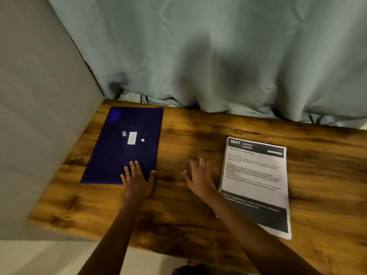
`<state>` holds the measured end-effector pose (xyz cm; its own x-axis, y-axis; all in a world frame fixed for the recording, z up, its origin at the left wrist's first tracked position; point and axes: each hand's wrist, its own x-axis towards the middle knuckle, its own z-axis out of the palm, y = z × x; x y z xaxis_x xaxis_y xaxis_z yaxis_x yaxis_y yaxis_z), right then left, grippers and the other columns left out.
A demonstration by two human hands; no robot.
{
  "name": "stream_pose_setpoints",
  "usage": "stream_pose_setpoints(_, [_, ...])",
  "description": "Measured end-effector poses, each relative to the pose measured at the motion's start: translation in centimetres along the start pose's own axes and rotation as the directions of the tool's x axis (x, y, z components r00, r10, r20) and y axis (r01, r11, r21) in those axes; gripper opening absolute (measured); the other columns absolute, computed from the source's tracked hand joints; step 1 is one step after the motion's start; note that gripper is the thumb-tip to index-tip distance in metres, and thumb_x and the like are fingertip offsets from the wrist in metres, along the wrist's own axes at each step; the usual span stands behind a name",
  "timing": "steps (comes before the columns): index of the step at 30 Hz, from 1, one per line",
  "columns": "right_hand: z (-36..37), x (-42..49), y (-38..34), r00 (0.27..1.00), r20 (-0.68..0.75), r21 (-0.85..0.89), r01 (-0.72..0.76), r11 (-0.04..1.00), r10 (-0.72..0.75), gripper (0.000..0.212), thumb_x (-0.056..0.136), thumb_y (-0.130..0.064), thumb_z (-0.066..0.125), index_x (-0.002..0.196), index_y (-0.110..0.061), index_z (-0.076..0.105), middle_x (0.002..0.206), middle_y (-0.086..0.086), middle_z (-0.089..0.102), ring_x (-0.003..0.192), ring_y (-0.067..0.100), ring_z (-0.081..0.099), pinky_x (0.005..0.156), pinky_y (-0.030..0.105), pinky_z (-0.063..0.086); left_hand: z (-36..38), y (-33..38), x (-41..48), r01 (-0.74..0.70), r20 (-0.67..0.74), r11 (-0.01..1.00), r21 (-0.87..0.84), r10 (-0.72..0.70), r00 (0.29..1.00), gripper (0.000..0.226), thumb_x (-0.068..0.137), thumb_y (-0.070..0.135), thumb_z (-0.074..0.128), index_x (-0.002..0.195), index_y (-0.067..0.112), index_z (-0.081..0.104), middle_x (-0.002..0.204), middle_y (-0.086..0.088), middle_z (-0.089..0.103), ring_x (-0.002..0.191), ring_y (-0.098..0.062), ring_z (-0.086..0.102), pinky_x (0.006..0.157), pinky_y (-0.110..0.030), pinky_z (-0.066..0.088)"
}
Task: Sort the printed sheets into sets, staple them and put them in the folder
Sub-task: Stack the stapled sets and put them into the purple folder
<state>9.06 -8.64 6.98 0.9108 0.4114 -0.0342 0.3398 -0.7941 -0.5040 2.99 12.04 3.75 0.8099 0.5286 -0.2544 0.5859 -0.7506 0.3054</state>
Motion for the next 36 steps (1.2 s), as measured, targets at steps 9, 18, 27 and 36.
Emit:
stream_pose_setpoints(9, [1.6,1.6,-3.1,0.999,-0.044,0.067,0.000,0.998,0.003,0.054,0.097,-0.036,0.047,0.145,-0.015,0.033,0.149,0.007,0.031,0.135,0.020,0.033,0.110,0.034,0.035,3.5,4.4,-11.3,-0.017,0.106,0.995,-0.098,0.027,0.994,0.072,0.091,0.055,-0.002,0.153,0.020,-0.001,0.162,-0.002,-0.005,0.148,-0.022,-0.008,0.118,-0.041,-0.004])
stream_pose_setpoints(18, [3.7,1.1,-2.3,1.000,0.004,-0.036,-0.017,0.999,0.018,0.072,0.091,-0.048,0.055,0.147,-0.009,0.031,0.153,0.010,0.027,0.142,0.024,0.024,0.116,0.035,0.025,2.6,3.6,-9.4,-0.272,-0.206,0.959,-0.081,0.251,0.946,0.056,0.096,0.035,0.020,0.138,0.009,0.046,0.143,-0.010,0.048,0.134,-0.024,0.043,0.112,-0.041,0.030])
stream_pose_setpoints(27, [3.6,1.7,-2.9,0.997,-0.066,-0.140,-0.054,0.989,0.045,0.060,0.089,-0.041,0.055,0.136,-0.007,0.042,0.139,0.012,0.042,0.128,0.024,0.039,0.103,0.034,0.040,4.1,2.4,-1.7,-0.391,-0.085,0.912,0.123,0.402,0.912,0.056,0.096,0.034,0.023,0.149,0.015,0.027,0.153,-0.010,0.031,0.142,-0.028,0.022,0.112,-0.053,0.028])
stream_pose_setpoints(36, [3.9,2.1,-3.1,0.999,-0.043,-0.279,-0.034,0.960,0.023,0.045,0.095,-0.032,0.053,0.123,0.003,0.055,0.123,0.022,0.058,0.117,0.032,0.055,0.092,0.035,0.050,4.7,2.2,-2.3,-0.373,-0.128,0.923,0.091,0.382,0.915,0.057,0.097,0.039,0.015,0.152,0.024,0.013,0.158,-0.002,0.019,0.147,-0.019,0.012,0.119,-0.043,0.011])
